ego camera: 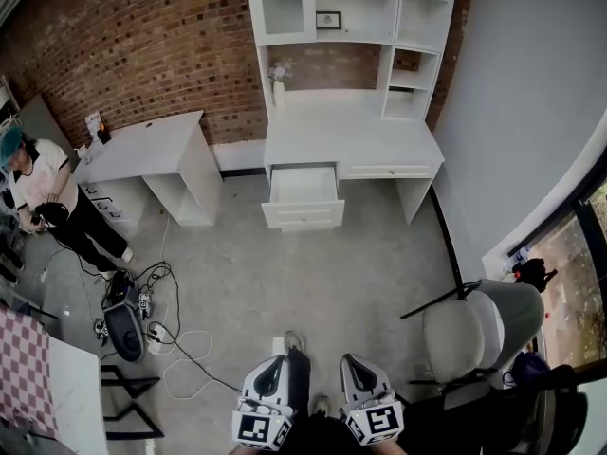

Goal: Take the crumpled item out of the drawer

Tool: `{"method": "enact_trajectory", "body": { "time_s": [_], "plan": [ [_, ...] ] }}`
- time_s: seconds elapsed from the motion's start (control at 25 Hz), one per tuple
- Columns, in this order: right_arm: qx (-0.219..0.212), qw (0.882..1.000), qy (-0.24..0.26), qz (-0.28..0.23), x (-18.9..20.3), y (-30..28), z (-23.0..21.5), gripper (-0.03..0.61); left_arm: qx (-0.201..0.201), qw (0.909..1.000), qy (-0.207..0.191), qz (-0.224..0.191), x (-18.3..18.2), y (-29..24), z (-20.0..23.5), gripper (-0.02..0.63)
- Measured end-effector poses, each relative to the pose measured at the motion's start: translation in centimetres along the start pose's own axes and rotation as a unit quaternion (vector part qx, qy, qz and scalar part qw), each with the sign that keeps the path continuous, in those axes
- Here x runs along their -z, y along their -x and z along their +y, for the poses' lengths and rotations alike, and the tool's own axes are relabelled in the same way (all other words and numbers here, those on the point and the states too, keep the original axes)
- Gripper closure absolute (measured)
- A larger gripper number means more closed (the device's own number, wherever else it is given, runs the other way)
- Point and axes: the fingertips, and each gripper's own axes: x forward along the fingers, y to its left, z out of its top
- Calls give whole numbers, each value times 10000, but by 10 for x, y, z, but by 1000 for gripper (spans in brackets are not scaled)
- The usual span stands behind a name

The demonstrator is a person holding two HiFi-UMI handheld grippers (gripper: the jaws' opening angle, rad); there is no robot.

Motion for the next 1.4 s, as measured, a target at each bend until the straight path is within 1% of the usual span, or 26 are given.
{"method": "enact_trajectory", "body": {
  "time_s": [0.12, 0.2, 0.32, 0.48, 0.68, 0.76, 1.0, 1.24, 1.4],
  "plan": [
    [-4, 10000, 46, 22, 0, -40, -25, 565, 16, 10000, 49, -3, 4, -49, 16, 589],
    [13, 10000, 98, -5, -5, -75, -44, 565, 59, 10000, 48, -38, 1, -89, 33, 589],
    [68, 9998, 173, -20, -21, -130, -61, 565, 65, 9999, 102, -101, -17, -143, 70, 589],
    [92, 9996, 256, -87, -56, -212, -88, 565, 160, 9995, 74, -261, -55, -219, 113, 589],
    [195, 9994, 230, -138, -80, -299, -118, 565, 310, 9994, -31, -155, -70, -295, 157, 589],
    [249, 9994, 188, -147, -84, -326, -129, 565, 303, 9994, -59, -124, -71, -320, 175, 589],
    [295, 9995, 143, -22, -86, -398, -173, 565, 248, 9997, 86, 23, -64, -396, 212, 589],
    [171, 9997, 141, 87, -91, -484, -227, 565, 176, 9995, 116, 239, -58, -497, 245, 589],
    [132, 9995, 143, 233, -97, -549, -277, 565, 189, 9984, -80, 527, -49, -585, 262, 589]
  ]
}}
